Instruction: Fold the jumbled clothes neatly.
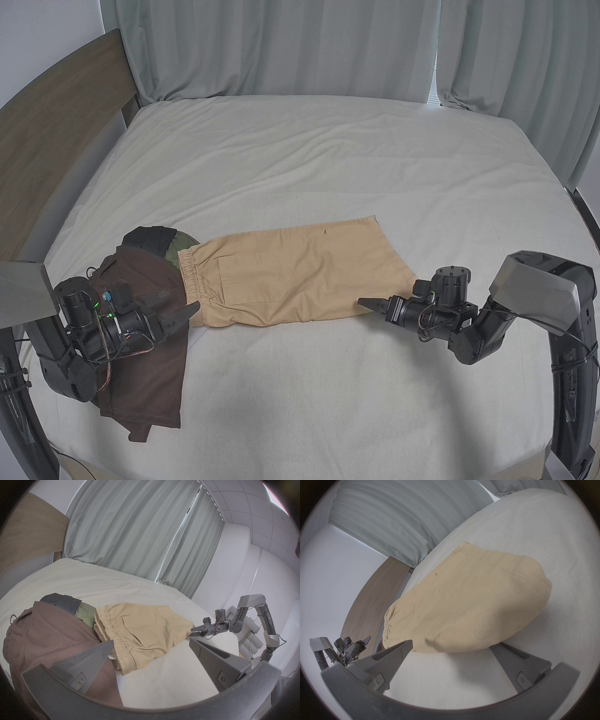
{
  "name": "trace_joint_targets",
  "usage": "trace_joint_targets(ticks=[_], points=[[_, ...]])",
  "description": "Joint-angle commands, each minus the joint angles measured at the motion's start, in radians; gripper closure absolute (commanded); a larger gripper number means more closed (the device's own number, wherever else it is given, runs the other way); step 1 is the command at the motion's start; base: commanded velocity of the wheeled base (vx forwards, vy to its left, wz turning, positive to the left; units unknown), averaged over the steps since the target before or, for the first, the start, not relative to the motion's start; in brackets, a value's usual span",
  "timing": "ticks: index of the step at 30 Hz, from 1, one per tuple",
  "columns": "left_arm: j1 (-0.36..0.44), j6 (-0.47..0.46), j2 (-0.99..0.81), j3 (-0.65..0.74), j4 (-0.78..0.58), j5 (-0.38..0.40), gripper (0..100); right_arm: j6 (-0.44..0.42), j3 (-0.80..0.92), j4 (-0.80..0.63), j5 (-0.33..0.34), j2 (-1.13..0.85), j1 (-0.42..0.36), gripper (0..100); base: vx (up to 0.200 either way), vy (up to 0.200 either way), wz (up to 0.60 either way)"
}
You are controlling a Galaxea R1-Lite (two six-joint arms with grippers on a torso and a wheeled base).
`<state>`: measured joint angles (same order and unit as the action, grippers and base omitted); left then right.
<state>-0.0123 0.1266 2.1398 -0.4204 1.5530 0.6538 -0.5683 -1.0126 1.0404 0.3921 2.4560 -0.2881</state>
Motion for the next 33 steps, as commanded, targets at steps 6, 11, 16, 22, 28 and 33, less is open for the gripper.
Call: trace_joint_targets(ticks=[6,11,16,22,28,33], points=[[-0.008,-0.001,0.022,-0.009,0.001,0.001,0,-0.051,-0.124,0.006,-0.059,0.11,-0.045,0,0.0,0.0,0.0],[-0.008,0.001,0.02,-0.009,0.001,0.001,0,-0.09,-0.181,0.006,-0.091,0.135,-0.069,0,0.0,0.0,0.0],[-0.011,0.001,0.02,-0.015,0.001,0.001,0,-0.125,-0.19,0.009,-0.099,0.135,-0.086,0,0.0,0.0,0.0],[-0.012,0.001,0.019,-0.015,0.001,0.001,0,-0.127,-0.207,0.043,-0.102,0.152,-0.086,0,0.0,0.0,0.0],[-0.012,0.002,0.02,-0.015,0.001,0.001,0,-0.127,-0.208,0.043,-0.102,0.152,-0.086,0,0.0,0.0,0.0],[-0.011,0.002,0.02,-0.015,0.001,0.0,0,-0.127,-0.207,0.043,-0.102,0.152,-0.085,100,0.0,0.0,0.0]])
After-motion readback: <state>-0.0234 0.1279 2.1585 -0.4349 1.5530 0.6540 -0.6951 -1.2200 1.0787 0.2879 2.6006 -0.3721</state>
